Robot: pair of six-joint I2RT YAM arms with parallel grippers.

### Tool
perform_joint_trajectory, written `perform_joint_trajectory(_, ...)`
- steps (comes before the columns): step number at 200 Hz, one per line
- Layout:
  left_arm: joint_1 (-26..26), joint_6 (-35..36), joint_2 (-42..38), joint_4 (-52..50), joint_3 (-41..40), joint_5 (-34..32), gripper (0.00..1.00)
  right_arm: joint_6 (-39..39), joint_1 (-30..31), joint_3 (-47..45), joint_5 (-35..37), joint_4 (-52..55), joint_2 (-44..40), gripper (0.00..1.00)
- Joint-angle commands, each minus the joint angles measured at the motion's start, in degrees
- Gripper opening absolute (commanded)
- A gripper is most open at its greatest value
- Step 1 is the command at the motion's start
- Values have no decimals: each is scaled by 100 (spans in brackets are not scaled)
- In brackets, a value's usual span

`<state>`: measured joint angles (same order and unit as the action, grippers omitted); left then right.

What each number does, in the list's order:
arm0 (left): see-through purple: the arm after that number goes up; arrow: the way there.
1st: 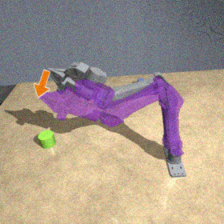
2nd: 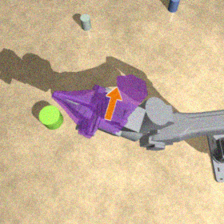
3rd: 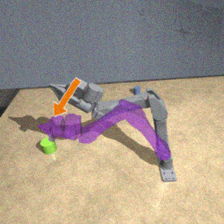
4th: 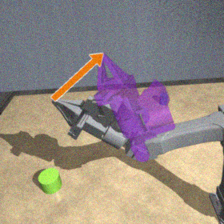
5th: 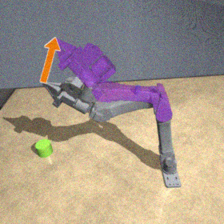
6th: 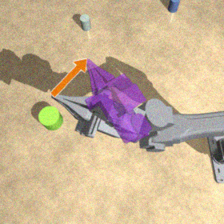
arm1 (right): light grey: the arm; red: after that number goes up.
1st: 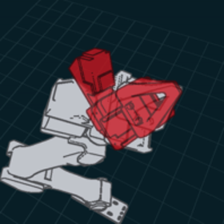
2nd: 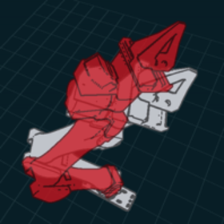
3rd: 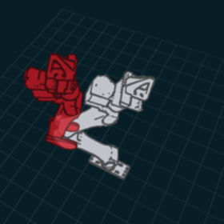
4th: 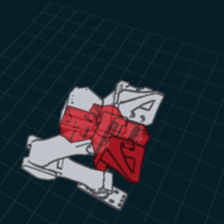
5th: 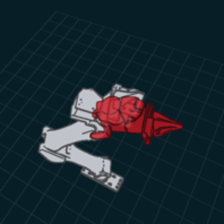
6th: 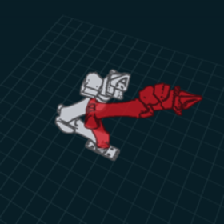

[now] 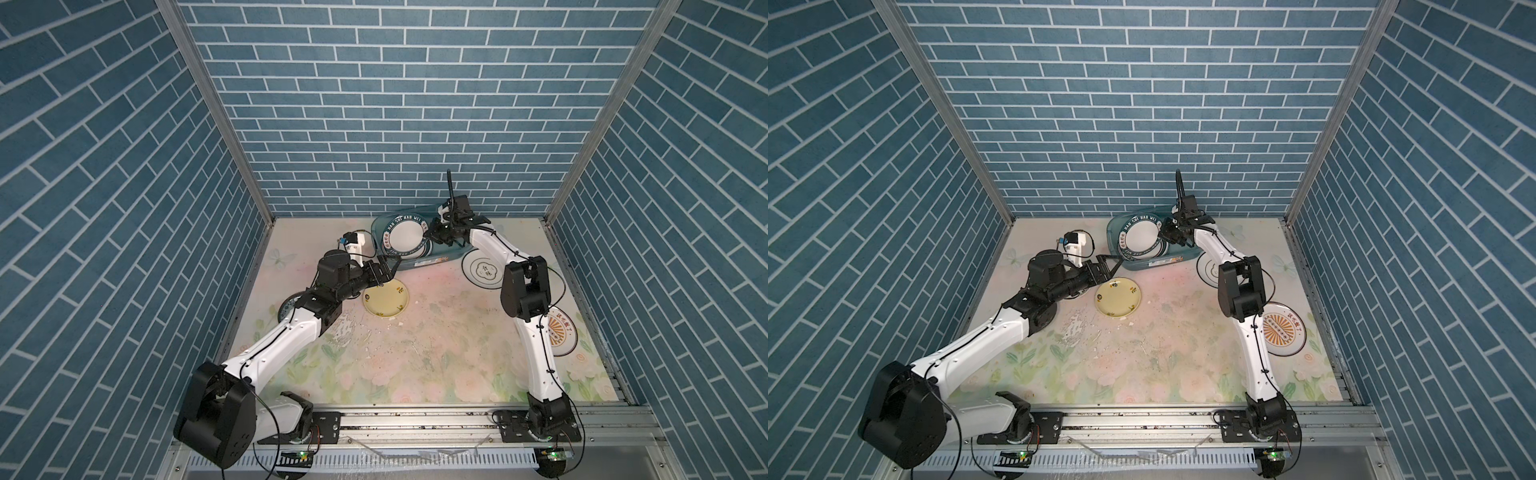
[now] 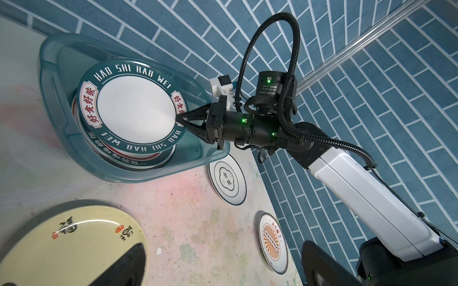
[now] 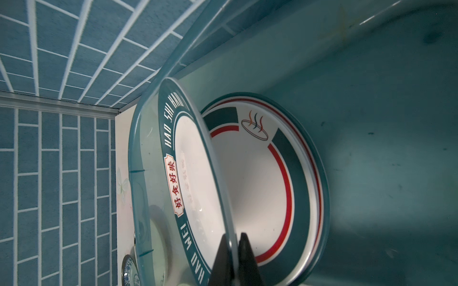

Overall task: Place the plates into the plastic bin on the countertop
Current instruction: Place the plate in the plastic bin.

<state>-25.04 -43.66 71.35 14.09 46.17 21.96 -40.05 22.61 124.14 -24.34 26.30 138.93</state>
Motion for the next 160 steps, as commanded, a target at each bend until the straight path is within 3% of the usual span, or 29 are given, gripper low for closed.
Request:
perform_joint_trajectory(1,34,216,-112,-363,142,-243,100,24,25,180,28,184,56,0)
perform_joint_trajectory(49,31,261,-147,-460,154,-284,100,76,33,41,157,318,-20,0)
perform_joint_trajectory(62,25,287,-146,-493,182,-301,100,97,33,53,124,347,-13,9)
perform_joint_trajectory(89,25,365,-141,-739,285,-399,100,303,81,257,392,816,4,14)
perform_joint_trajectory(109,26,378,-152,-905,322,-557,100,473,103,430,638,1226,26,25)
perform_joint_trajectory(142,26,395,-165,-959,335,-614,100,622,115,486,538,1428,54,41)
perform_joint_trajectory(160,26,381,-125,-1071,366,-641,100,718,120,668,446,1604,156,45)
